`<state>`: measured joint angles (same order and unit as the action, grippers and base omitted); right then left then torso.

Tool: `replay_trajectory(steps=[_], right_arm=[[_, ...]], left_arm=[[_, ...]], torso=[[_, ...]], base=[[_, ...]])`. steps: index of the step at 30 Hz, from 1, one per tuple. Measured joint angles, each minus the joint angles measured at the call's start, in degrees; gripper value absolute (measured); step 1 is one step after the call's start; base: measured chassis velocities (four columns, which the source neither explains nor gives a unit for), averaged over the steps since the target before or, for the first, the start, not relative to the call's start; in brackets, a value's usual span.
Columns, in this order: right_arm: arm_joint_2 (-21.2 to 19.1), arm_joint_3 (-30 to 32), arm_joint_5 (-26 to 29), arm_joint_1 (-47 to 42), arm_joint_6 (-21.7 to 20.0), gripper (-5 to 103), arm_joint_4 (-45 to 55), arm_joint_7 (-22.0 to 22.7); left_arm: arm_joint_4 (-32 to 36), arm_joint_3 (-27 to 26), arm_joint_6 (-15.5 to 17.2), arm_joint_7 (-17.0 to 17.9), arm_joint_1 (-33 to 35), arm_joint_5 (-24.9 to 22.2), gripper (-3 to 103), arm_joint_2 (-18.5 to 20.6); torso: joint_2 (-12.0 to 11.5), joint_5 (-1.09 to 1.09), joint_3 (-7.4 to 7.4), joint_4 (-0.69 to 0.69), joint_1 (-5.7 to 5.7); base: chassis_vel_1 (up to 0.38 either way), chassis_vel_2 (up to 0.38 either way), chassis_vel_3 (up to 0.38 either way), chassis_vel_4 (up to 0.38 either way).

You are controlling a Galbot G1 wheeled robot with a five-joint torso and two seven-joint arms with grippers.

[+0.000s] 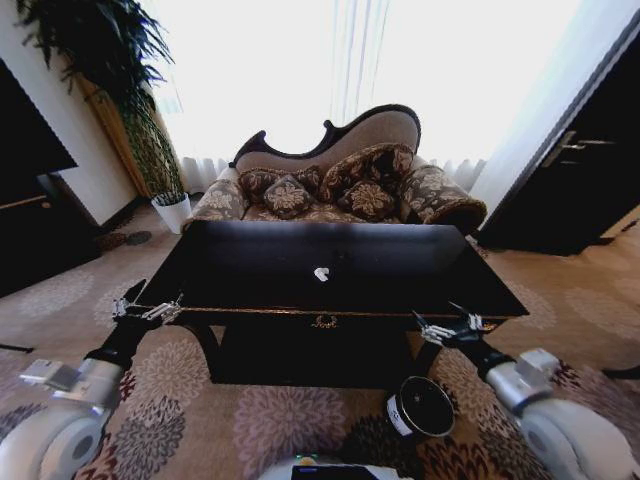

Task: Move to the front of the table and place the trash on the table into the trash bin.

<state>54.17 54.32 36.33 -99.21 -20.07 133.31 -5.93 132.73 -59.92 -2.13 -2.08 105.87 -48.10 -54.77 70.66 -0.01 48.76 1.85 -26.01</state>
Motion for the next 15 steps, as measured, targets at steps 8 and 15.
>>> replay_trajectory(steps=[8,15], right_arm=[[-5.96,-4.95,4.75,6.8,-4.58,100,-0.61,3.67],[-12.44,-12.43,9.44,12.74,-7.42,100,-0.75,6.89]], left_arm=[[0.0,0.0,0.0,0.0,0.0,0.0,100,0.0],[0.0,0.0,0.0,0.0,0.0,0.0,100,0.0]], torso=[[0.0,0.0,0.0,0.01,0.0],[0.0,0.02,0.0,0.01,0.0]], base=[[0.0,0.0,0.0,0.0],[0.0,0.0,0.0,0.0]])
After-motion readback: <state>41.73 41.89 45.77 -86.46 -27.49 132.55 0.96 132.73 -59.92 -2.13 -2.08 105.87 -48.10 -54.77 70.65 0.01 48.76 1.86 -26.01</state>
